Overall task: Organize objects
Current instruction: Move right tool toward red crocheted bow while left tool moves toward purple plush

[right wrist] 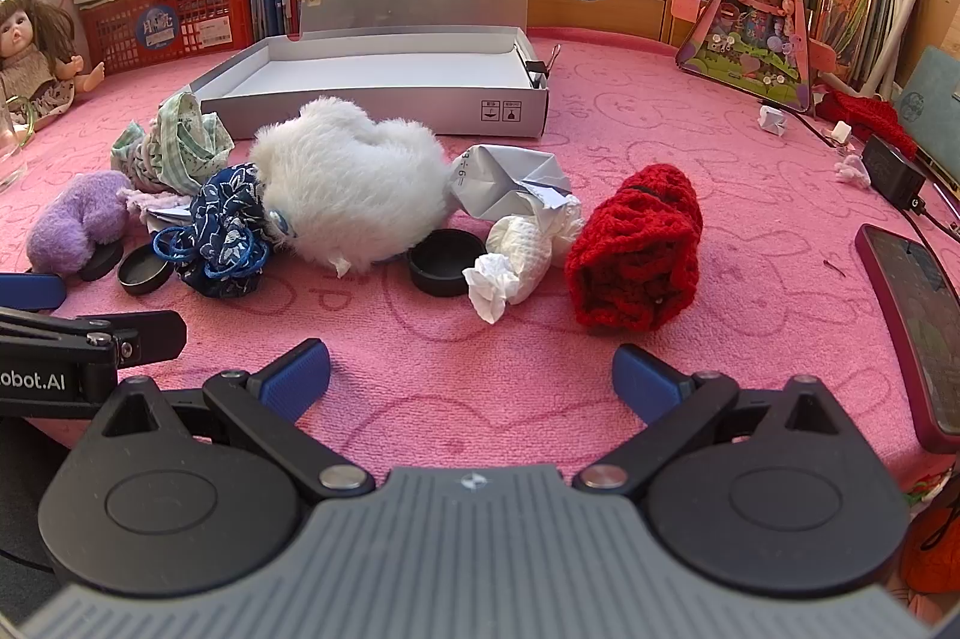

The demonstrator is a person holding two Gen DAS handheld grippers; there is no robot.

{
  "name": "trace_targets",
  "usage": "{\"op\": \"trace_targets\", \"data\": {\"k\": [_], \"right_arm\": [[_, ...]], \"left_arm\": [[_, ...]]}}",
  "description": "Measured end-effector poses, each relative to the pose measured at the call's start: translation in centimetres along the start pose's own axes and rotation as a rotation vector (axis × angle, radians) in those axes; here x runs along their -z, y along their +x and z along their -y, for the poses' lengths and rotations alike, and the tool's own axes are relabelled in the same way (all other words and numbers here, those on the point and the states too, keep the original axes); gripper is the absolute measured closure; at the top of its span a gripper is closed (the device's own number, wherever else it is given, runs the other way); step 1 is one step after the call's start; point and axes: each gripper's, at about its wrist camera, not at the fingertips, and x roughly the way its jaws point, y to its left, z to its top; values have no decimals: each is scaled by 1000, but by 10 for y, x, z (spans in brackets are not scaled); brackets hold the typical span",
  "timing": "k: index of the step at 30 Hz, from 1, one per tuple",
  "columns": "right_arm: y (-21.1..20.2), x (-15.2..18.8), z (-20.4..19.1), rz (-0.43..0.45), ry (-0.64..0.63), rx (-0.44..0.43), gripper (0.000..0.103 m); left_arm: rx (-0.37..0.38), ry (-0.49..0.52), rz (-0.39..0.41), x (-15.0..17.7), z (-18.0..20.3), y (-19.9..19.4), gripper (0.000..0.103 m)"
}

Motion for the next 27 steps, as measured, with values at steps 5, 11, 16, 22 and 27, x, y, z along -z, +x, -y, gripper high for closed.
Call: {"op": "trace_targets", "data": {"k": [5, 11, 16, 22, 27], "right_arm": [[0, 0, 0, 4, 5, 1, 0], [3, 7, 1, 35, 21, 25, 0], [5, 13, 1, 71, 22, 25, 0], [4, 16, 1, 104, 18, 22, 0], [2, 13, 5, 71, 15, 6, 0]], "left_arm": [[-5, 8, -2, 0, 1, 0, 0], [-29, 43, -7, 3, 4, 0, 0], [-32, 47, -8, 5, 5, 0, 0], [-38, 49, 3, 3, 6, 2, 0], [-37, 53, 1, 3, 5, 2, 0]]}}
